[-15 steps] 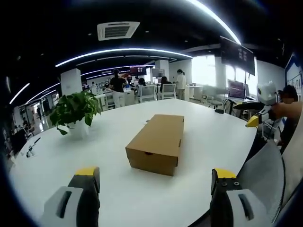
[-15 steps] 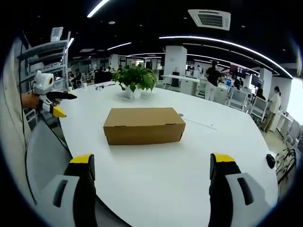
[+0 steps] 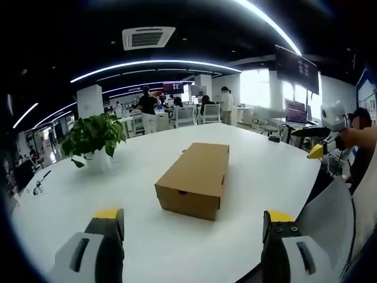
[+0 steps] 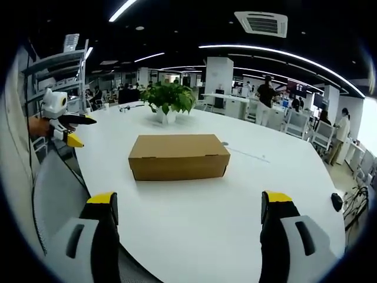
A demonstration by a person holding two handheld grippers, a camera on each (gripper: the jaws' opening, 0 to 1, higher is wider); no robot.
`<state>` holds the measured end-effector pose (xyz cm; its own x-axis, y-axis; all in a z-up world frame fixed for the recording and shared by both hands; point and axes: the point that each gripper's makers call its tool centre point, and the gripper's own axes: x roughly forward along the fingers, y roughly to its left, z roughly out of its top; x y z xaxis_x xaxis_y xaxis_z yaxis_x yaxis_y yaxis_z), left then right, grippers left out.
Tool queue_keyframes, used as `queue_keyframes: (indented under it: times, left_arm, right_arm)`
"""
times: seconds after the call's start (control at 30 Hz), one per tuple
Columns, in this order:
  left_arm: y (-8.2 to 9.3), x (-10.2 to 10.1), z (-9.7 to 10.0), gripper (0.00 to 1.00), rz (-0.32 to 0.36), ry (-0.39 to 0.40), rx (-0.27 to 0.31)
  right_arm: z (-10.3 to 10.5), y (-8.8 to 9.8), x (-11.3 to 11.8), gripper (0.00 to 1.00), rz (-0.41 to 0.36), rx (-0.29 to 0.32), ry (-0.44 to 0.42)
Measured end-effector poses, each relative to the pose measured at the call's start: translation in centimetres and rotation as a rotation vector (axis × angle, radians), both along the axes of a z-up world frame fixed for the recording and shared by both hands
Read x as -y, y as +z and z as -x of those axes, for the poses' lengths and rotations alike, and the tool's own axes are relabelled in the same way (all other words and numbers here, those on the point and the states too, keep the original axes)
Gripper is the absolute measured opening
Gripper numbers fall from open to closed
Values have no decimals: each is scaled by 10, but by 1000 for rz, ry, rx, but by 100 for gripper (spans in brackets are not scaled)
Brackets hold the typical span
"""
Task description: Operate the shoe box by opening the lid, removing the specified soft item, and placing it in the target area until the item is outside and the box remains undamaged.
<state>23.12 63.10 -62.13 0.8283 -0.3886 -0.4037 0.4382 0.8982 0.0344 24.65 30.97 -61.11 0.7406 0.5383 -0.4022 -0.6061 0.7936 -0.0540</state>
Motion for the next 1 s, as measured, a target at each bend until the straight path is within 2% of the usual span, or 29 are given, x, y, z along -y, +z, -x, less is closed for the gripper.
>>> queue_keyframes:
  times: [0.47, 1.0]
  left_arm:
    - [4, 12, -2, 100, -30, -3, 1]
    - [3, 16, -1, 100, -45, -8, -10]
  right_arm:
    - [0, 3, 1, 96, 4, -4, 28]
    - [-8, 8, 6, 96, 6, 6, 31]
